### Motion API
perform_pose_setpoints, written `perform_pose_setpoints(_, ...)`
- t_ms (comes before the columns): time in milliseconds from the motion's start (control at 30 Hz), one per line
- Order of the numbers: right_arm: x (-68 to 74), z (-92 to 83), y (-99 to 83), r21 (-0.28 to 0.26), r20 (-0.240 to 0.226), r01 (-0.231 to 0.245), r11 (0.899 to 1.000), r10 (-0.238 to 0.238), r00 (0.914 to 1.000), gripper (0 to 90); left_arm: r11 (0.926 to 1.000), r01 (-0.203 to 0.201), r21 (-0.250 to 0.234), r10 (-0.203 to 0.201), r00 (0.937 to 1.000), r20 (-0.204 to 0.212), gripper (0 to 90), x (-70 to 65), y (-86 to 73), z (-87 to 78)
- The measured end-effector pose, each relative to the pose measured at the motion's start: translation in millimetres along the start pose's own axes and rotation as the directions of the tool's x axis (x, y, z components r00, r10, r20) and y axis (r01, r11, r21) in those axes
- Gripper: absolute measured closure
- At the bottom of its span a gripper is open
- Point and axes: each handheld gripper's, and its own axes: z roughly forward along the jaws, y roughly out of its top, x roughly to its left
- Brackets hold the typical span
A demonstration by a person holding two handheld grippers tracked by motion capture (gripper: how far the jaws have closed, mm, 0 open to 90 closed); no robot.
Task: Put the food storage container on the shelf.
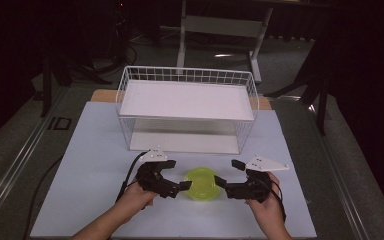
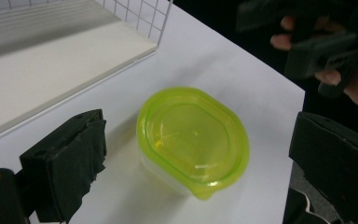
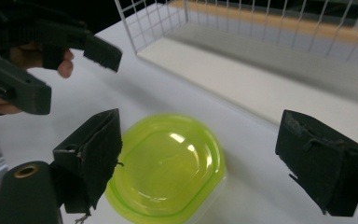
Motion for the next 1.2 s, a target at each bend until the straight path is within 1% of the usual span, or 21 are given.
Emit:
perform_pose_setpoints(33, -2.3, 6.5, -3.3, 0.031, -0.005, -0.017, 0.999, 0.017, 0.9998, 14.3, 0.9999, 0.013, 0.000, -0.013, 0.9999, -0.005, 5.2, 1.8, -0.4, 2.5)
perform_pose_setpoints(100, -5.1, 11.8, -7.0, 0.052, -0.023, -0.039, 0.998, 0.040, 0.9989, 14.3, 0.9995, 0.029, 0.013, -0.029, 0.9995, -0.014, 6.8, 4.1, -1.6, 8.0)
perform_pose_setpoints(200, -10.1, 18.1, -12.7, 0.070, -0.043, -0.074, 0.995, 0.077, 0.9961, 14.4, 0.9991, 0.026, 0.032, -0.026, 0.9993, -0.026, 9.8, 5.4, -3.9, 13.1)
perform_pose_setpoints(233, -12.3, 20.8, -15.5, 0.076, -0.043, -0.087, 0.993, 0.090, 0.9950, 14.6, 0.9979, 0.037, 0.052, -0.034, 0.9977, -0.059, 13.6, 6.6, -7.4, 18.6)
perform_pose_setpoints(267, -13.7, 21.7, -16.7, 0.087, -0.042, -0.096, 0.992, 0.100, 0.9941, 19.0, 0.9969, 0.052, 0.060, -0.049, 0.9973, -0.055, 14.7, 8.2, -9.3, 20.7)
perform_pose_setpoints(300, -15.1, 21.8, -18.6, 0.098, -0.044, -0.112, 0.989, 0.116, 0.9922, 29.4, 0.9956, 0.067, 0.065, -0.063, 0.9960, -0.063, 14.8, 9.6, -11.2, 22.5)
perform_pose_setpoints(367, -16.4, 21.6, -22.0, 0.094, -0.016, -0.125, 0.988, 0.127, 0.9917, 30.2, 0.9933, 0.093, 0.070, -0.088, 0.9941, -0.063, 15.9, 13.1, -15.6, 24.6)
perform_pose_setpoints(433, -17.3, 23.2, -24.1, 0.116, -0.019, -0.136, 0.984, 0.139, 0.9902, 30.3, 0.9904, 0.119, 0.071, -0.114, 0.9914, -0.064, 16.7, 15.9, -20.0, 25.8)
perform_pose_setpoints(533, -18.2, 24.6, -26.3, 0.126, -0.019, -0.146, 0.981, 0.150, 0.9885, 32.5, 0.9841, 0.154, 0.089, -0.148, 0.9868, -0.065, 23.5, 18.2, -24.1, 28.3)
perform_pose_setpoints(567, -18.2, 25.4, -27.1, 0.125, -0.011, -0.148, 0.981, 0.150, 0.9886, 33.3, 0.9841, 0.154, 0.089, -0.148, 0.9868, -0.065, 25.1, 18.2, -24.1, 28.3)
perform_pose_setpoints(600, -18.8, 26.3, -28.1, 0.127, -0.017, -0.153, 0.980, 0.156, 0.9876, 35.2, 0.9833, 0.156, 0.093, -0.150, 0.9864, -0.067, 30.4, 17.6, -25.9, 29.5)
perform_pose_setpoints(667, -19.4, 27.6, -29.7, 0.133, -0.015, -0.161, 0.978, 0.165, 0.9863, 37.7, 0.9824, 0.165, 0.087, -0.162, 0.9860, -0.039, 33.1, 17.6, -27.0, 29.7)
perform_pose_setpoints(767, -20.2, 29.0, -31.1, 0.146, -0.023, -0.169, 0.975, 0.174, 0.9845, 39.8, 0.9822, 0.167, 0.086, -0.165, 0.9859, -0.030, 42.6, 16.6, -27.4, 30.2)
perform_pose_setpoints(800, -20.8, 30.4, -33.0, 0.158, -0.028, -0.175, 0.972, 0.182, 0.9830, 41.6, 0.9802, 0.177, 0.088, -0.176, 0.9841, -0.025, 45.0, 16.7, -28.1, 31.2)
perform_pose_setpoints(867, -21.1, 32.1, -35.0, 0.171, -0.029, -0.181, 0.969, 0.188, 0.9817, 42.9, 0.9810, 0.171, 0.091, -0.171, 0.9852, -0.012, 46.8, 16.6, -29.1, 32.2)
perform_pose_setpoints(967, -21.7, 34.3, -37.5, 0.188, -0.030, -0.188, 0.964, 0.197, 0.9800, 44.7, 0.9812, 0.165, 0.100, -0.165, 0.9863, -0.010, 55.4, 16.4, -30.2, 32.8)
perform_pose_setpoints(1000, -22.0, 35.0, -38.5, 0.190, -0.032, -0.188, 0.963, 0.198, 0.9797, 47.9, 0.9820, 0.155, 0.107, -0.155, 0.9879, -0.014, 55.4, 16.4, -30.9, 32.8)
perform_pose_setpoints(1033, -21.7, 34.0, -38.1, 0.192, -0.032, -0.200, 0.961, 0.210, 0.9771, 54.3, 0.9815, 0.157, 0.110, -0.156, 0.9876, -0.015, 59.0, 16.2, -31.8, 32.3)
perform_pose_setpoints(1100, -20.9, 33.2, -37.4, 0.206, -0.041, -0.195, 0.959, 0.208, 0.9774, 61.9, 0.9810, 0.162, 0.106, -0.162, 0.9868, -0.014, 63.0, 16.2, -32.1, 31.6)
perform_pose_setpoints(1133, -20.9, 33.2, -37.4, 0.206, -0.041, -0.195, 0.959, 0.208, 0.9774, 61.9, 0.9810, 0.165, 0.102, -0.165, 0.9862, -0.007, 63.0, 15.6, -32.0, 30.6)
perform_pose_setpoints(1200, -21.3, 32.1, -37.2, 0.218, -0.053, -0.218, 0.951, 0.234, 0.9707, 65.5, 0.9817, 0.160, 0.104, -0.160, 0.9871, -0.009, 65.1, 12.8, -31.2, 29.3)
